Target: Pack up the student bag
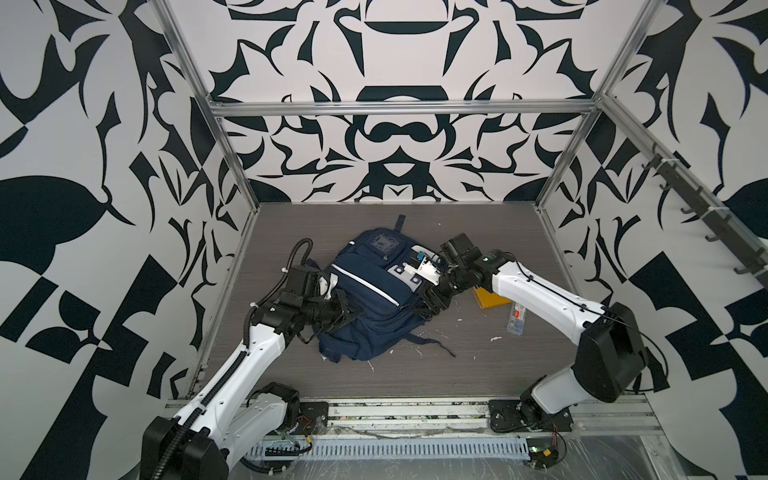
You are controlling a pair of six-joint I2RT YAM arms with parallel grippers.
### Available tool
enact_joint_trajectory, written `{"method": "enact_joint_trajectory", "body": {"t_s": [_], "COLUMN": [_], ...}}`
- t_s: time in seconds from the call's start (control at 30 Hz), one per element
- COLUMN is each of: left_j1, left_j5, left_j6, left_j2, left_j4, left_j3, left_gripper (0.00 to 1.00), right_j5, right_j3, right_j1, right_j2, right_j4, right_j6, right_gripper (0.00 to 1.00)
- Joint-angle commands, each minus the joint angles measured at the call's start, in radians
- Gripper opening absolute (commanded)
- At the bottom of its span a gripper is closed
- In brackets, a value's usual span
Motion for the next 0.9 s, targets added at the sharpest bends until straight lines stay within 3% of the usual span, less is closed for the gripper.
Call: {"method": "enact_joint_trajectory", "body": {"t_s": [0.0,0.2,0.4,0.87], "left_j1": [-0.003,-0.003,-0.003,-0.003], "left_j5": [0.104,0.103,0.103,0.118], "left_j6": [0.031,0.034,0.041,0.050], "left_j2": [-0.039,-0.036,-0.028,-0.018], "left_j4": [0.071,0.063,0.060,0.045], "left_j3": [0.046,0.047,0.050,0.055], "left_gripper": [0.00,0.00,0.00,0.00], "right_j5": [-0.058,-0.064,-0.064,-0.139], "right_j3": [0.044,0.033,-0.020,-0.027], "right_j1": [0.009,0.018,0.018,0.019], "right_j2": [0.016,0.043,0.011,0.091], "right_j4": [0.023,0.012,0.015,0.074], "right_j6": [-0.030,-0.028,-0.024,0.037], "right_gripper": [0.71,0.65,0.65,0.65]}}
